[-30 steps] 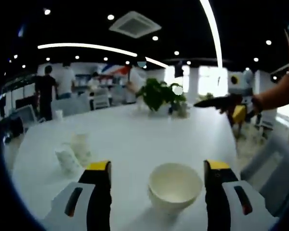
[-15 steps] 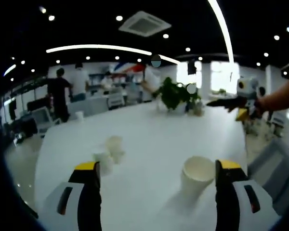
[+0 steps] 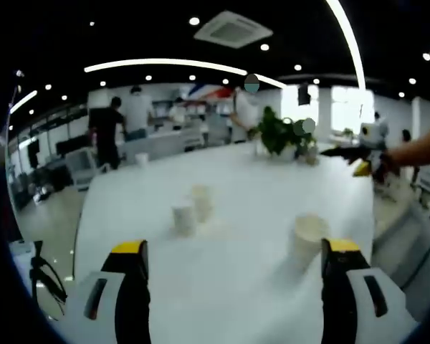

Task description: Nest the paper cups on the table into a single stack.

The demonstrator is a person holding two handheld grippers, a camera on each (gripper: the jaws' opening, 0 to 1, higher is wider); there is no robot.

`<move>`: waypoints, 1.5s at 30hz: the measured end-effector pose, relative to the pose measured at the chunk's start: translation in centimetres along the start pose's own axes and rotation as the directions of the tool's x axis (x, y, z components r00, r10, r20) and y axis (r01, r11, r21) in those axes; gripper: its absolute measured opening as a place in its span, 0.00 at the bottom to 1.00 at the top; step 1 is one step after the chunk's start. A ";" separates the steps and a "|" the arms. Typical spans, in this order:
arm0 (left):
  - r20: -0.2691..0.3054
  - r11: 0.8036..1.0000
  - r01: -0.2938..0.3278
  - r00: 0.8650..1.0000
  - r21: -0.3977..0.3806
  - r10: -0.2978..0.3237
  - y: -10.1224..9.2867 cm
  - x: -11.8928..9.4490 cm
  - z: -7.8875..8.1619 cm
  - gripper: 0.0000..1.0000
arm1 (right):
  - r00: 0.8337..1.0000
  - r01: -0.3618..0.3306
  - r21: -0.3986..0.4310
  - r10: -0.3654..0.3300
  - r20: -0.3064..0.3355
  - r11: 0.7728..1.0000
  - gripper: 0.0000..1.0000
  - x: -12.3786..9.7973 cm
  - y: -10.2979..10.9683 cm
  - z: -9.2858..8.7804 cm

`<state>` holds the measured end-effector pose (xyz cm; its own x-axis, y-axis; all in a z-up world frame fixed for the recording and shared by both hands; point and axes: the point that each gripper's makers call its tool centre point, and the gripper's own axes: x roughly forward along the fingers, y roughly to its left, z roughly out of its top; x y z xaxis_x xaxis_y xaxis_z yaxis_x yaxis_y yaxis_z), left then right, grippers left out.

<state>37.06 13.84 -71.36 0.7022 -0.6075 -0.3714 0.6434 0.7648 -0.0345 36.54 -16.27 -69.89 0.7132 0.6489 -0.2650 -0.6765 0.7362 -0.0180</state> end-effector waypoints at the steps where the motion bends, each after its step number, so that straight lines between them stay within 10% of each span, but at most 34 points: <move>1: 0.025 1.000 0.008 1.000 0.006 -0.008 0.0 -0.2 0.2 0.98 | 1.000 -0.002 -0.003 0.002 -0.002 1.000 1.00 0.1 0.0 -0.1; 45: 0.050 0.999 -0.013 0.999 0.053 0.010 1.3 -2.6 0.6 0.98 | 1.000 0.000 0.011 0.000 -0.004 1.000 1.00 3.0 -1.2 -0.9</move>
<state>36.24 16.26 -69.84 0.7230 -0.6095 -0.3252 0.6495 0.7602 0.0191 39.32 -15.41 -71.50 0.7125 0.6480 -0.2690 -0.6744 0.7383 -0.0076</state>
